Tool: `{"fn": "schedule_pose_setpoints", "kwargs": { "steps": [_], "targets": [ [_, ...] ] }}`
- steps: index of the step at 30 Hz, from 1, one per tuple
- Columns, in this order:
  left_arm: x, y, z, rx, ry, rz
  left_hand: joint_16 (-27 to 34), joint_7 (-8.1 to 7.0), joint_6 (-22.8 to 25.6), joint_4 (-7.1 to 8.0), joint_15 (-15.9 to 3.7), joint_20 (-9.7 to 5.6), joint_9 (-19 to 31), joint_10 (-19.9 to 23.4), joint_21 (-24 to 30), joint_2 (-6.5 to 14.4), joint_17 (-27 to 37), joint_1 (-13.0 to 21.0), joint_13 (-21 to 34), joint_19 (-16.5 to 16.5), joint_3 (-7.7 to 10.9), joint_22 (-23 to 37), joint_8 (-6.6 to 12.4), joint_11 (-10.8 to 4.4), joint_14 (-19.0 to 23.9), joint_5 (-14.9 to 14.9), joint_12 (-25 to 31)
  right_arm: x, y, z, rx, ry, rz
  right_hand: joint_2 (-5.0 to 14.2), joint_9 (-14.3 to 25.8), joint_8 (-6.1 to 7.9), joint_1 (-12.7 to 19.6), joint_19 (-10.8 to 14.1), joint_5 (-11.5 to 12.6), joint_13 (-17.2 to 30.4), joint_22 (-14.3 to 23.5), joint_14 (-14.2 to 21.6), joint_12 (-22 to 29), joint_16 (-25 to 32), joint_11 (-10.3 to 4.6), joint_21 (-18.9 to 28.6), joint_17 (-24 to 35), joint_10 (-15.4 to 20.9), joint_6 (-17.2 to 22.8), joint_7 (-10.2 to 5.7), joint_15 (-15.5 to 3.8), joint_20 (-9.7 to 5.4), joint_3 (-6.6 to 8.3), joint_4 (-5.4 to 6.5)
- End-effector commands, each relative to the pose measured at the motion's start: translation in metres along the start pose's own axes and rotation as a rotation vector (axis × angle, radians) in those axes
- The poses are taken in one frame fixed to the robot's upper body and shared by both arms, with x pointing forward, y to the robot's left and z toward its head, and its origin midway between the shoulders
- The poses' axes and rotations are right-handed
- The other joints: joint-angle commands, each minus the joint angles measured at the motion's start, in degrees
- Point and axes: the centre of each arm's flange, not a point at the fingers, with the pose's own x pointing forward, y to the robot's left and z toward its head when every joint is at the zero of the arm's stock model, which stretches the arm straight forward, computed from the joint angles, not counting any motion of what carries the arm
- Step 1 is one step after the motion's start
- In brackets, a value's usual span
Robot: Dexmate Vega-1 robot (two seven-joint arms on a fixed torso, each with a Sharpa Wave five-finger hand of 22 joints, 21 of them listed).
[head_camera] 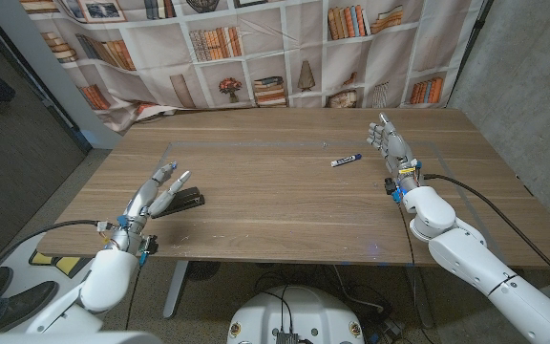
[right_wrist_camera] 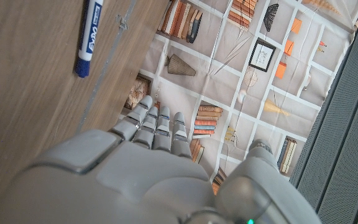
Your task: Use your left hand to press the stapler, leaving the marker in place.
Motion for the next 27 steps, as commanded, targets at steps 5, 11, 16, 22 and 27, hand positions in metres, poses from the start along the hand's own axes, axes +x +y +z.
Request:
{"fn": "schedule_pose_setpoints", "kwargs": {
  "steps": [5,11,16,22,27],
  "targets": [
    [-0.004,-0.005,0.014,0.212,0.000,0.048,0.36,-0.23,1.24,-0.15,-0.36,-0.04,0.23,1.38,0.18,0.46,0.15,0.50,0.32,1.40,-0.36,0.16,0.43,-0.38,1.25,0.31,0.46,0.002,0.001,0.002,-0.005,0.004,-0.003,0.20,0.13,-0.22,-0.29,0.54,-0.06,0.22,0.30,0.54,-0.27,-0.13,0.11,-0.10,0.11,0.28,0.43,-0.28,0.11,-0.05,0.05,0.03],
    [-0.012,-0.005,0.017,0.275,0.020,0.086,0.57,-1.20,3.97,-0.22,-1.04,0.01,0.24,3.92,0.42,0.79,0.13,1.00,0.32,3.01,-0.58,0.18,0.91,-1.41,3.27,0.45,0.82,0.004,0.003,0.002,-0.008,0.007,0.003,0.22,0.13,-0.26,-0.31,0.57,-0.05,0.22,0.30,0.51,-0.33,-0.18,-0.09,-0.20,0.10,0.29,0.41,-0.26,0.15,-0.06,0.02,0.02],
    [-0.015,-0.004,0.021,0.355,0.046,0.087,0.54,-1.42,4.76,-0.25,-1.33,0.05,0.24,4.52,0.46,0.94,0.12,1.21,0.31,3.50,-0.65,0.18,0.99,-1.60,3.76,0.50,0.81,0.008,0.005,0.006,-0.013,0.004,0.005,0.23,0.13,-0.23,-0.31,0.62,-0.03,0.22,0.31,0.52,-0.38,-0.21,-0.09,-0.27,0.09,0.31,0.52,-0.23,0.08,0.00,0.00,0.02],
    [-0.017,-0.006,0.020,0.385,0.068,0.078,0.46,-1.43,4.79,-0.25,-1.27,0.04,0.24,4.58,0.40,1.00,0.11,1.29,0.31,3.53,-0.69,0.18,0.90,-1.55,3.82,0.53,0.72,0.009,0.007,0.008,-0.011,0.002,0.006,0.24,0.13,-0.24,-0.32,0.65,-0.02,0.23,0.31,0.54,-0.41,-0.23,-0.07,-0.34,0.08,0.37,0.55,-0.28,0.05,0.06,-0.03,0.01],
    [-0.017,-0.010,0.023,0.418,0.082,0.072,0.41,-1.39,5.28,-0.25,-1.36,0.00,0.24,4.65,0.34,1.07,0.11,1.36,0.31,3.59,-0.75,0.18,0.96,-1.60,3.98,0.55,0.61,0.009,0.007,0.007,-0.013,0.001,0.007,0.26,0.13,-0.25,-0.31,0.72,-0.01,0.23,0.31,0.58,-0.43,-0.25,-0.14,-0.40,0.08,0.45,0.58,-0.32,0.06,0.03,-0.05,0.00]
  ]
}}
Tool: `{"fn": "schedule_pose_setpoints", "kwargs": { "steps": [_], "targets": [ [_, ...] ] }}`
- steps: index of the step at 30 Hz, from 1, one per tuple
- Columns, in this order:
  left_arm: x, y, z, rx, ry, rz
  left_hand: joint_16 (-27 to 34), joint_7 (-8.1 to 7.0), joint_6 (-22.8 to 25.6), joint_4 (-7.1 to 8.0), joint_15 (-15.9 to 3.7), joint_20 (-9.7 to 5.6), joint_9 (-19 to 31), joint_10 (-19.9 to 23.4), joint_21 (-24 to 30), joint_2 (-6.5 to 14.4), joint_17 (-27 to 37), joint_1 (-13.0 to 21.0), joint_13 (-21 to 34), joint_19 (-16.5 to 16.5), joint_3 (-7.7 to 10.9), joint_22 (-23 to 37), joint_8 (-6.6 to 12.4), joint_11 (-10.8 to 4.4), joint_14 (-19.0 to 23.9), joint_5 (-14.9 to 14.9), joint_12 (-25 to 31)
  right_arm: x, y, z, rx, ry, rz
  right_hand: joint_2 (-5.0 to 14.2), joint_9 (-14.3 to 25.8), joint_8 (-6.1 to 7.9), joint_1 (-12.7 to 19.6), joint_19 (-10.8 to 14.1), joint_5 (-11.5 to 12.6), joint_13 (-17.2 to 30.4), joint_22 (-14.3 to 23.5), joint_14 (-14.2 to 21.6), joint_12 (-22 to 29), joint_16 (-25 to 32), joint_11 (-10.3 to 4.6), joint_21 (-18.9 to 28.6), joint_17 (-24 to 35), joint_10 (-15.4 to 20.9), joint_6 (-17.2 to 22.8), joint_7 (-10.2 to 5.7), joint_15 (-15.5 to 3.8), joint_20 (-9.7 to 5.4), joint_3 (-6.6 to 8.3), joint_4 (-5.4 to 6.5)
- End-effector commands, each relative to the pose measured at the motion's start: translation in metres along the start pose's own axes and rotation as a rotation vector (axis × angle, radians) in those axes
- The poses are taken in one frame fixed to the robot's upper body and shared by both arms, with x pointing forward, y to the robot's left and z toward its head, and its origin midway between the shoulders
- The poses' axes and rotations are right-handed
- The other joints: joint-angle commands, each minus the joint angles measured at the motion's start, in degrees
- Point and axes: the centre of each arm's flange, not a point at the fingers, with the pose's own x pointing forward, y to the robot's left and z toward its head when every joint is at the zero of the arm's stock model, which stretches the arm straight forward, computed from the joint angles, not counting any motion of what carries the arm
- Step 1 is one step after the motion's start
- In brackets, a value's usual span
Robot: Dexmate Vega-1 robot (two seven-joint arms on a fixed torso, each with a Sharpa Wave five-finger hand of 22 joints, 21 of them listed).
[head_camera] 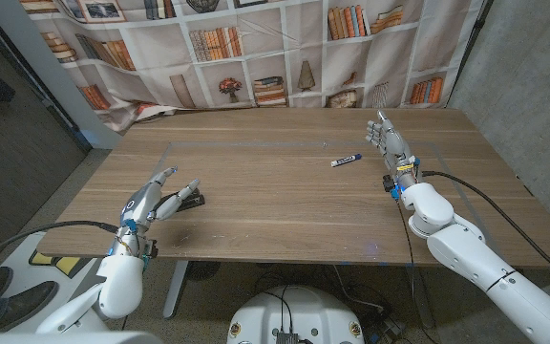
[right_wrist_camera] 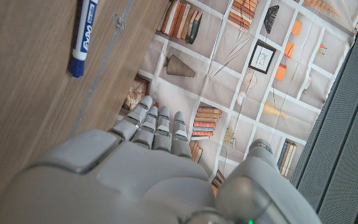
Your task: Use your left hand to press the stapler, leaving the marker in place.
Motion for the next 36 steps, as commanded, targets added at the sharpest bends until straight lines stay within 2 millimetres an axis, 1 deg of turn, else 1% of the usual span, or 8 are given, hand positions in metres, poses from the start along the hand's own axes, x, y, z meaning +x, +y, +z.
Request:
{"fn": "schedule_pose_setpoints", "kwargs": {
  "steps": [1,16,21,29,32,36],
  "targets": [
    [-0.004,-0.002,0.007,0.095,0.029,-0.006,0.38,-0.20,0.44,0.07,-0.14,-0.13,0.24,0.80,0.29,0.09,0.11,0.38,0.31,0.48,-0.46,0.18,0.12,-0.04,0.49,0.56,0.03,0.001,0.002,0.002,-0.001,-0.002,0.002,0.27,0.13,-0.03,-0.32,0.75,0.00,0.23,0.31,0.48,0.00,-0.26,-0.13,-0.06,0.08,0.47,0.29,-0.02,-0.02,0.02,-0.06,0.00],
    [0.004,-0.023,0.011,0.091,0.034,-0.086,0.29,-0.16,0.86,0.10,-0.08,-0.34,0.25,1.33,0.22,0.23,0.11,0.51,0.32,0.81,-0.63,0.19,-0.03,-0.14,0.96,0.60,-0.09,-0.001,-0.001,0.001,-0.006,0.007,-0.005,0.34,0.14,-0.06,-0.23,0.88,0.03,0.23,0.31,0.61,-0.07,-0.28,-0.17,-0.20,0.06,0.60,0.32,-0.03,0.01,0.06,-0.06,-0.06],
    [0.005,-0.032,0.014,0.118,0.040,-0.111,0.19,-0.17,0.88,0.11,-0.12,-0.31,0.26,1.24,0.16,0.28,0.11,0.56,0.32,0.79,-0.67,0.19,-0.10,-0.17,0.89,0.61,-0.21,0.000,-0.001,0.000,-0.004,0.013,-0.006,0.38,0.14,-0.06,-0.19,0.91,0.04,0.23,0.31,0.62,-0.10,-0.31,-0.11,-0.27,0.05,0.63,0.35,-0.01,0.00,0.08,-0.05,-0.09],
    [0.004,-0.030,0.015,0.149,0.045,-0.090,0.11,-0.27,1.24,0.13,-0.35,-0.37,0.26,1.72,0.03,0.41,0.12,0.65,0.32,0.75,-0.75,0.20,-0.15,-0.22,1.07,0.63,-0.21,0.003,-0.001,0.000,-0.007,0.017,0.001,0.42,0.14,-0.08,-0.15,0.96,0.05,0.24,0.32,0.62,-0.15,-0.34,-0.02,-0.36,0.04,0.69,0.37,-0.04,0.01,0.09,-0.06,-0.12],
    [0.001,-0.030,0.018,0.192,0.028,-0.061,0.13,-0.09,3.24,0.17,-0.41,-0.47,0.27,2.93,-0.02,0.54,0.11,0.76,0.33,1.10,-0.93,0.21,0.34,-0.68,1.72,0.66,-0.05,0.004,-0.001,0.000,-0.010,0.022,0.003,0.44,0.15,-0.09,-0.13,1.00,0.05,0.24,0.32,0.63,-0.15,-0.35,-0.09,-0.39,0.04,0.77,0.36,-0.05,0.04,0.12,-0.06,-0.13],
    [-0.004,-0.025,0.026,0.214,0.009,-0.041,0.37,-0.29,4.99,0.19,-0.47,-0.50,0.26,4.58,0.15,0.62,0.10,0.88,0.33,2.00,-1.14,0.22,0.69,-0.52,3.03,0.69,0.25,0.006,-0.001,0.002,-0.017,0.027,0.006,0.45,0.15,-0.09,-0.12,1.02,0.05,0.24,0.32,0.65,-0.18,-0.36,-0.11,-0.43,0.04,0.75,0.37,-0.06,0.04,0.11,-0.07,-0.14]
  ]
}}
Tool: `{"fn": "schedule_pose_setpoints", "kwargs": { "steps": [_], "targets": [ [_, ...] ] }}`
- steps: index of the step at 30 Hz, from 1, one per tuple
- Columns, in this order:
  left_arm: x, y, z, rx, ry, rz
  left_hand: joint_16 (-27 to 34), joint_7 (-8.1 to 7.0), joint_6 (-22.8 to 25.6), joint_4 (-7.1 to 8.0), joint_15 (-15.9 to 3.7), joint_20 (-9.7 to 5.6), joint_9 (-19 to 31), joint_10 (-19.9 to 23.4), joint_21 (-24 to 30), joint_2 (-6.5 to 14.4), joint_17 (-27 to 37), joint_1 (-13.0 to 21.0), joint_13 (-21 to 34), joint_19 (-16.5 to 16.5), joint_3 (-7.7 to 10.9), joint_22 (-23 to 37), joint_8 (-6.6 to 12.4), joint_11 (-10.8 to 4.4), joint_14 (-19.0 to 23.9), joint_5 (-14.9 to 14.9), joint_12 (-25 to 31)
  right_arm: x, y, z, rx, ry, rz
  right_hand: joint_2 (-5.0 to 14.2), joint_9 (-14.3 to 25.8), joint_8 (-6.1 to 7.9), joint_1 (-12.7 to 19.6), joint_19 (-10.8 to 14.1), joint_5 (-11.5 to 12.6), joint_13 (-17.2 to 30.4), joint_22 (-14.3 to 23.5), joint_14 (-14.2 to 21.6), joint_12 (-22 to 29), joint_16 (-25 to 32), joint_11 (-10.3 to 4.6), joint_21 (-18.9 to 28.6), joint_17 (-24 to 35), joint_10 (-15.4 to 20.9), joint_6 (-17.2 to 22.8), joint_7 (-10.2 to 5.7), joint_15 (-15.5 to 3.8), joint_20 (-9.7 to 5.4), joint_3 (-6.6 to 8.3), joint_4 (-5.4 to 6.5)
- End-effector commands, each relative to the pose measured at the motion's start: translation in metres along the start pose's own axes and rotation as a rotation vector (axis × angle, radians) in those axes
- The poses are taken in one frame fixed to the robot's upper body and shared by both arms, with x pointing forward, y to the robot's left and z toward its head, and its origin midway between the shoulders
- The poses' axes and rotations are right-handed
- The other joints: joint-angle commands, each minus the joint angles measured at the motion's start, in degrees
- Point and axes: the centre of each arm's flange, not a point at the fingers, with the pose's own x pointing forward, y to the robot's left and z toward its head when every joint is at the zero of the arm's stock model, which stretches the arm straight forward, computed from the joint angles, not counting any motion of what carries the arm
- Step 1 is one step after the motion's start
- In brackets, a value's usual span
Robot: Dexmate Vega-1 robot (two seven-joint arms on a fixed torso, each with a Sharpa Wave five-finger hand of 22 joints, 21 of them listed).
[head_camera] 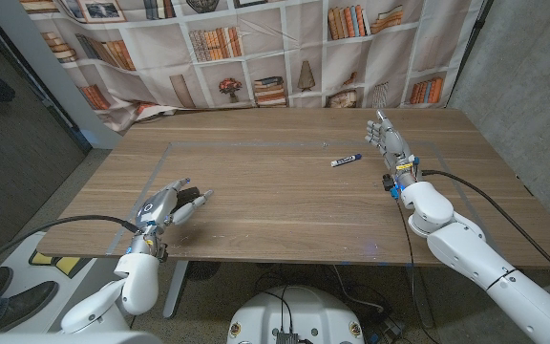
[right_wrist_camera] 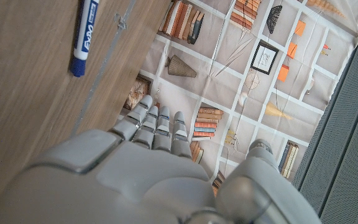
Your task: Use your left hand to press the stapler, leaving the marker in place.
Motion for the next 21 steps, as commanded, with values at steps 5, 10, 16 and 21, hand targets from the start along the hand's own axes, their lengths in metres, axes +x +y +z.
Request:
{"fn": "schedule_pose_setpoints", "kwargs": {
  "steps": [5,10,16,21],
  "targets": [
    [-0.0089,0.0031,0.0112,0.094,-0.004,0.027,0.52,-0.25,2.12,0.05,-0.40,-0.24,0.26,2.35,0.32,-0.06,0.08,0.25,0.33,1.56,-0.69,0.24,0.52,-0.15,2.17,0.28,0.60,0.0056,0.0005,0.0006,-0.011,0.014,0.008,0.47,0.15,-0.11,-0.11,0.54,0.05,0.24,0.32,0.25,-0.24,-0.39,0.23,-0.29,0.17,0.42,0.39,-0.07,-0.01,-0.19,-0.08,-0.15],
    [-0.0057,-0.0008,0.0100,0.094,0.004,0.006,0.67,0.75,4.26,0.11,-0.09,-0.55,0.26,3.99,0.65,-0.08,0.06,0.32,0.33,3.09,-1.07,0.24,0.89,0.55,3.67,0.33,0.75,0.0065,0.0000,-0.0015,-0.007,0.021,0.006,0.48,0.15,-0.12,-0.12,0.54,0.05,0.24,0.33,0.25,-0.27,-0.41,0.23,-0.36,0.17,0.44,0.38,-0.06,0.03,-0.15,-0.10,-0.16],
    [-0.0041,-0.0003,0.0137,0.109,0.001,0.015,0.88,1.41,6.59,0.11,0.45,-0.83,0.24,6.23,1.02,0.07,0.05,0.67,0.33,5.04,-1.45,0.22,1.15,1.15,5.88,0.44,0.91,0.0078,0.0001,-0.0029,-0.012,0.024,0.013,0.49,0.16,-0.14,-0.12,0.59,0.05,0.25,0.33,0.28,-0.29,-0.42,0.29,-0.44,0.17,0.54,0.39,-0.07,0.01,-0.16,-0.13,-0.17],
    [-0.0046,-0.0008,0.0143,0.122,0.015,0.023,0.90,0.68,7.98,0.14,0.20,-0.66,0.23,7.62,1.16,0.12,0.04,0.76,0.33,5.86,-1.67,0.24,1.37,0.75,6.79,0.48,1.09,0.0079,-0.0007,-0.0043,-0.003,0.031,0.002,0.50,0.16,-0.14,-0.13,0.61,0.05,0.25,0.33,0.26,-0.33,-0.44,0.19,-0.50,0.17,0.54,0.40,-0.06,0.05,-0.16,-0.15,-0.17]
  ]
}}
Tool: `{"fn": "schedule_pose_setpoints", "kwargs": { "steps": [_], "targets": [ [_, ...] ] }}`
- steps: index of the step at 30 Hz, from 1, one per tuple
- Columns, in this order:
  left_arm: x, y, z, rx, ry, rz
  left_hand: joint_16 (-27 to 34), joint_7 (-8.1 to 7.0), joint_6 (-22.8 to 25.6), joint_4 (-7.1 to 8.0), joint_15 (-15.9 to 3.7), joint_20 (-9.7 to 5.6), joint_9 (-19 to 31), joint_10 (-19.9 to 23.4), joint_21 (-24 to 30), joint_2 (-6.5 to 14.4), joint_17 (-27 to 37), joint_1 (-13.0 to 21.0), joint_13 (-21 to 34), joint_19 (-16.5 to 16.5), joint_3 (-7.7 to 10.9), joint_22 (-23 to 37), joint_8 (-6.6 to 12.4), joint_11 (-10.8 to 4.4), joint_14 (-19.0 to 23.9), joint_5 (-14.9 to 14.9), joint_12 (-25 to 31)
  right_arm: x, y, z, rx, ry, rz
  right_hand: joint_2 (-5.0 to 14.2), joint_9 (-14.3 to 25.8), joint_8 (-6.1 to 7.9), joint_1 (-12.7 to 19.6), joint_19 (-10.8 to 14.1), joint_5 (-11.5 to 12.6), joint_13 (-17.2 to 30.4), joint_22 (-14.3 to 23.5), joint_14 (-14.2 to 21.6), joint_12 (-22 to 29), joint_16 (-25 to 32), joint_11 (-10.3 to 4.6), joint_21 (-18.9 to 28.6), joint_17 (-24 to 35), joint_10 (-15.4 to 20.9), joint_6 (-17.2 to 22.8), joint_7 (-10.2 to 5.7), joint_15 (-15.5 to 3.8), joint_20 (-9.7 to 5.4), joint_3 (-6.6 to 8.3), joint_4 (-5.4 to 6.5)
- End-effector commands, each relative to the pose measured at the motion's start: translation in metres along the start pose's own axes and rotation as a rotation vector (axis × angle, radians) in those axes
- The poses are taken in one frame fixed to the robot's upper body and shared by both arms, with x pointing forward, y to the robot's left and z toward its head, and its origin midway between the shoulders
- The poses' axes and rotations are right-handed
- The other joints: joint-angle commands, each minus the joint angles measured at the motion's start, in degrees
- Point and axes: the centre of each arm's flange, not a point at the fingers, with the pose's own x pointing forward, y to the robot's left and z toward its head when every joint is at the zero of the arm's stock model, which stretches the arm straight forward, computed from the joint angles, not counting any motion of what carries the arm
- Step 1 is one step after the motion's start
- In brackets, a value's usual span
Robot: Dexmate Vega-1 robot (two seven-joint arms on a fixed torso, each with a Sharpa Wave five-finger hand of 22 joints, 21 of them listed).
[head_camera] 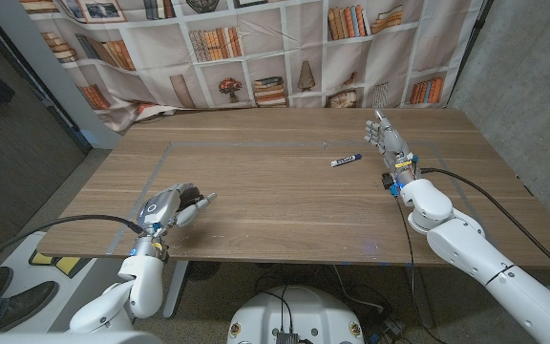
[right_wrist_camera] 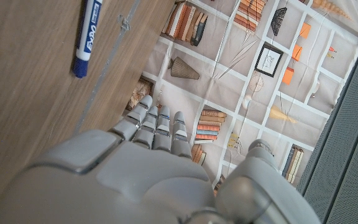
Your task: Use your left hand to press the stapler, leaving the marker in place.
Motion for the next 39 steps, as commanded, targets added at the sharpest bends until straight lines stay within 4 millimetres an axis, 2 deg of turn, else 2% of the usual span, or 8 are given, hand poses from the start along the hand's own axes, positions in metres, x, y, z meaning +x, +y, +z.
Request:
{"fn": "schedule_pose_setpoints", "kwargs": {
  "steps": [1,11,19,26,29,39],
  "targets": [
    [0.001,-0.001,0.002,0.029,0.018,0.004,0.36,-0.70,1.88,0.23,-0.14,-0.13,0.23,2.09,0.56,-0.02,0.03,0.62,0.32,1.50,-0.71,0.24,0.77,-0.36,1.34,0.49,0.43,0.002,-0.001,-0.003,0.003,0.013,-0.002,0.29,0.16,-0.15,0.09,0.62,0.05,0.25,0.34,0.24,-0.32,-0.04,0.02,-0.08,0.16,0.38,0.39,-0.05,0.06,-0.16,-0.16,-0.17],
    [0.004,-0.004,-0.002,0.043,0.041,-0.011,0.46,-0.37,5.08,0.28,-0.24,-0.15,0.20,4.83,0.78,0.07,-0.02,0.91,0.30,3.19,-1.21,0.22,1.24,-0.03,3.64,0.56,0.62,0.003,0.000,-0.006,0.002,0.029,0.000,0.34,0.16,-0.16,0.10,0.66,0.05,0.25,0.34,0.31,-0.40,-0.04,-0.04,-0.18,0.16,0.35,0.43,-0.06,0.05,-0.17,-0.17,-0.19],
    [0.005,-0.010,-0.006,0.019,0.045,-0.024,0.40,-0.38,5.68,0.29,-0.07,-0.11,0.19,5.45,0.76,0.14,-0.03,1.03,0.29,3.51,-1.34,0.22,1.23,0.13,4.16,0.59,0.58,0.002,0.001,-0.005,-0.004,0.032,0.001,0.39,0.16,-0.16,0.11,0.69,0.06,0.25,0.35,0.34,-0.45,-0.05,0.06,-0.27,0.16,0.37,0.45,-0.10,-0.08,-0.18,-0.18,-0.20],
    [0.008,-0.013,-0.010,0.016,0.058,-0.044,0.68,-0.33,7.44,0.33,-0.42,0.06,0.17,7.27,0.97,0.33,-0.02,1.27,0.29,4.82,-1.63,0.23,1.36,-0.23,6.28,0.66,0.67,0.001,0.003,-0.002,-0.011,0.033,0.000,0.42,0.16,-0.16,0.11,0.75,0.05,0.26,0.35,0.37,-0.48,-0.05,0.15,-0.35,0.16,0.44,0.50,-0.13,-0.08,-0.19,-0.20,-0.20],
    [0.009,-0.014,-0.011,0.029,0.063,-0.061,0.98,-0.34,10.04,0.38,-0.53,0.18,0.14,9.06,1.15,0.43,-0.02,1.45,0.29,6.00,-1.97,0.24,1.83,-0.15,8.48,0.69,0.76,0.001,0.004,-0.001,-0.010,0.035,-0.003,0.43,0.16,-0.17,0.11,0.78,0.05,0.26,0.35,0.38,-0.50,-0.06,0.21,-0.37,0.16,0.45,0.48,-0.11,-0.11,-0.17,-0.21,-0.20],
    [0.015,-0.016,-0.011,0.069,0.066,-0.093,1.29,0.08,13.87,0.51,-0.66,0.08,0.09,12.78,1.57,0.43,-0.02,1.67,0.27,8.44,-2.70,0.24,2.29,-0.50,11.98,0.71,1.05,0.000,0.007,-0.002,-0.016,0.043,-0.001,0.46,0.17,-0.20,0.10,0.86,0.05,0.26,0.36,0.36,-0.54,-0.09,0.11,-0.50,0.17,0.55,0.46,-0.17,-0.02,-0.16,-0.26,-0.21]
  ]
}}
